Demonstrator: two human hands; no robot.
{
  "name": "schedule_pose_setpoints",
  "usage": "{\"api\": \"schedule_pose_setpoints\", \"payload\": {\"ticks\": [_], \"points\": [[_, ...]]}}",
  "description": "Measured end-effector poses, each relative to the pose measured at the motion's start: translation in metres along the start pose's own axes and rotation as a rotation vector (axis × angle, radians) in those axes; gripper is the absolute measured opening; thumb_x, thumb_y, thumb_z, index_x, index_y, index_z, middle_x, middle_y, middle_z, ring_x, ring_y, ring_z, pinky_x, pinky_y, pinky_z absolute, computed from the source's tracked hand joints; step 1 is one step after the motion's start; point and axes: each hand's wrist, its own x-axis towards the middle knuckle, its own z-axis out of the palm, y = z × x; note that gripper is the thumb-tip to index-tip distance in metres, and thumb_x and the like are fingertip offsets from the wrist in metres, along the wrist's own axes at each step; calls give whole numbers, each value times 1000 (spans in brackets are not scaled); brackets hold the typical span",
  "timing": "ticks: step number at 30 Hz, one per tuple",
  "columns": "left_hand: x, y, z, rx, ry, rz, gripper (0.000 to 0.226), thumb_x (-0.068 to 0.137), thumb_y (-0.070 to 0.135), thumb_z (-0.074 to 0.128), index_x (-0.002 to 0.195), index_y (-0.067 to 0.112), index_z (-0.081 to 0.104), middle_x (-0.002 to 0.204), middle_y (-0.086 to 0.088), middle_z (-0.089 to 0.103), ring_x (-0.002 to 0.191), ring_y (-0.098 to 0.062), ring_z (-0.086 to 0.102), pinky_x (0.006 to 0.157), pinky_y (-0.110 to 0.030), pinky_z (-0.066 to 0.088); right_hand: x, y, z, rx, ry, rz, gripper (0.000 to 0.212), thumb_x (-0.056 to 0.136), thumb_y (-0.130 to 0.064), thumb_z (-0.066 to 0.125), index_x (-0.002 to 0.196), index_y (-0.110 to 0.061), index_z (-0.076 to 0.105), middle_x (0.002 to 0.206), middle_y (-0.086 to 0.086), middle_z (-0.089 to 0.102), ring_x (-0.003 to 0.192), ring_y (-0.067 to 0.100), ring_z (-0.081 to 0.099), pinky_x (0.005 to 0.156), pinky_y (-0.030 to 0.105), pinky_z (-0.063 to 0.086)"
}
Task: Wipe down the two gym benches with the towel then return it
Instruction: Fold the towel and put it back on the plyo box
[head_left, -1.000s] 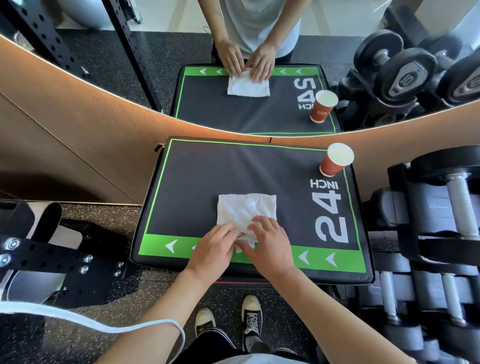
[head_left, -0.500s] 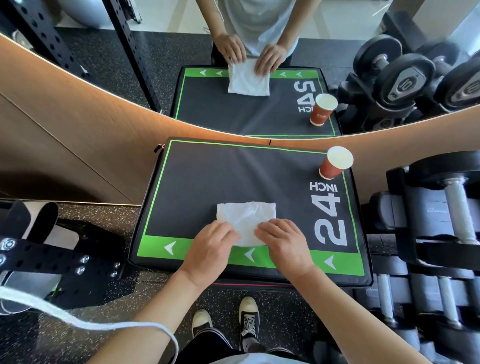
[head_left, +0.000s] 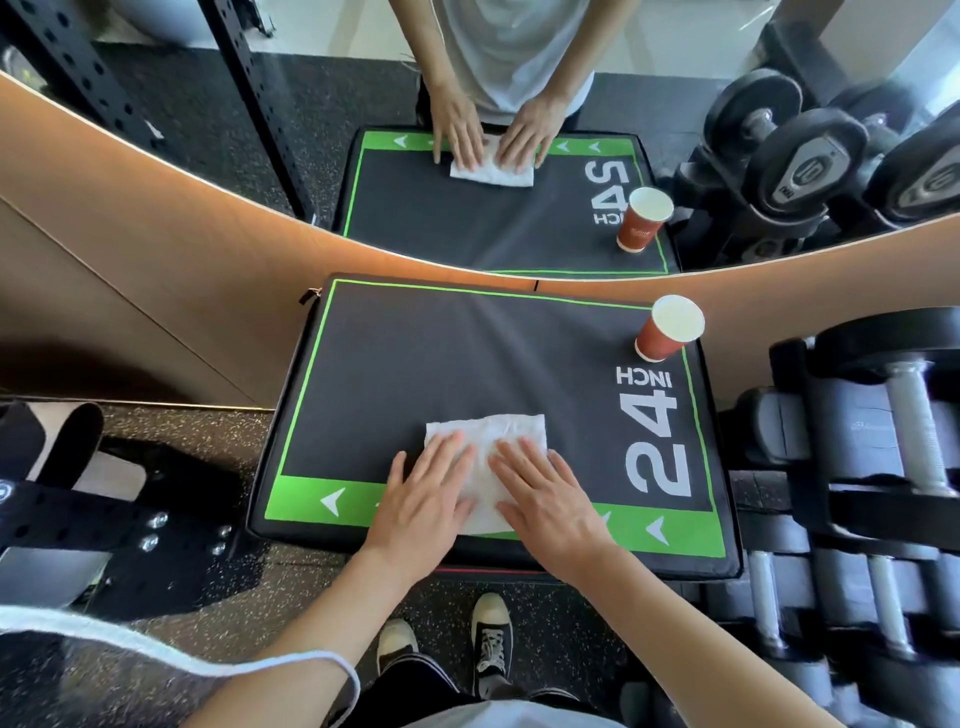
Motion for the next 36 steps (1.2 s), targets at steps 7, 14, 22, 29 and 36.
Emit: {"api": "schedule_pose_setpoints", "payload": {"ticks": [7,14,22,29,36], "points": [[8,-38,-3,3,-41,-60,67,105,54,24,167,30,16,175,13,-1,161,-7,-7,126,-60,20,40,-6,5,-32,-54,-43,61,110,-44,29,166,-22,19,173,-5,3,160,20,-6,127,39,-6],[36,-101,-18,-27,-13,-53,67,104,57,19,167,34,12,175,16,-3,159,-3,-11,127,-58,16,103,-29,13,7,-50,-25,61,111,-41,36,166,-21,19,173,-4,5,161,21,-4,130,43,1],[84,-174,-43,-59,1,29,66,104,53,21,166,31,16,175,15,2,159,-3,-9,128,-55,14,177,-56,14,27,-8,46,62,109,-45,28,165,-22,18,173,-5,4,160,20,-5,130,44,4],[139,-230,-63,-55,-15,123,63,107,41,39,166,31,19,175,13,5,161,-6,-5,128,-54,14,238,-75,12,58,104,123,56,108,-30,48,160,-12,35,170,4,27,158,31,17,125,50,21],[172,-253,-74,-74,-37,164,64,105,38,42,165,29,21,175,11,6,161,-9,-4,126,-55,18,274,-79,8,47,115,197,57,108,-31,48,160,-13,34,170,3,25,158,29,17,125,46,21]]}}
